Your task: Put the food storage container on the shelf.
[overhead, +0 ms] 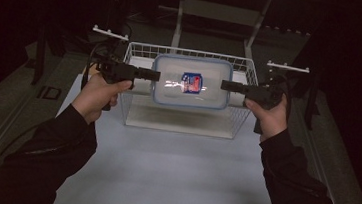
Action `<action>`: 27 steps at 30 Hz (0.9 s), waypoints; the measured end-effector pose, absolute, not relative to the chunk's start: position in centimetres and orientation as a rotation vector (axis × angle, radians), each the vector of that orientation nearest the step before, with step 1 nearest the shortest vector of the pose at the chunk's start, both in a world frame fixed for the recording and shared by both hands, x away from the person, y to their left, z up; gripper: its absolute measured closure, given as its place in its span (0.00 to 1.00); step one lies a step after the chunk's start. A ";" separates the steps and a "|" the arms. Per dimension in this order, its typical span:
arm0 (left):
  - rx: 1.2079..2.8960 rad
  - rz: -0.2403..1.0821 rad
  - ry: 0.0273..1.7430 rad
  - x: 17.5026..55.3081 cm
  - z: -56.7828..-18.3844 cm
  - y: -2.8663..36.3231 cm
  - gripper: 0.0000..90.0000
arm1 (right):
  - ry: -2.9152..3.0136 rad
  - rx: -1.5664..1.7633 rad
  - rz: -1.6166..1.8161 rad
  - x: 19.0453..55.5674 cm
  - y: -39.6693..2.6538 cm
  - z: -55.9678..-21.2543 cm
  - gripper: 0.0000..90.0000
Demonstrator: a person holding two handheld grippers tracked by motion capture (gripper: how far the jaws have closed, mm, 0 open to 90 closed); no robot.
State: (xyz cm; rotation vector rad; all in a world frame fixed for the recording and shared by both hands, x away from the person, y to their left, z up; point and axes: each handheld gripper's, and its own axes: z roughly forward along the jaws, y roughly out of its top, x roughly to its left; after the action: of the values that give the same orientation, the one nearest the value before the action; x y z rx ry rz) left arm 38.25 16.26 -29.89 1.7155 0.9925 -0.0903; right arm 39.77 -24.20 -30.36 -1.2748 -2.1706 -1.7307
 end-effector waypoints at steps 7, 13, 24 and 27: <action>1.709 -0.104 1.017 40.3 -30.1 16.3 0.63 | -2.151 -1.304 -1.714 41.4 -24.1 -30.5 0.58; 1.702 -0.083 1.035 41.1 -30.1 16.3 0.63 | -2.134 -1.315 -1.710 42.8 -24.0 -31.0 0.58; 1.678 -0.122 1.066 42.9 -31.0 16.4 0.62 | -2.106 -1.345 -1.709 44.2 -23.9 -31.7 0.58; 1.661 -0.119 1.063 43.2 -31.3 16.5 0.62 | -2.112 -1.351 -1.704 44.2 -23.9 -31.6 0.59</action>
State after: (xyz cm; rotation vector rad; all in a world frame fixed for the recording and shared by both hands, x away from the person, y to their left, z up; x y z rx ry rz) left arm 43.15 16.50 -31.26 1.6615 1.0626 -0.1187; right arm 44.24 -23.86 -31.61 -1.3510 -2.1123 -1.7041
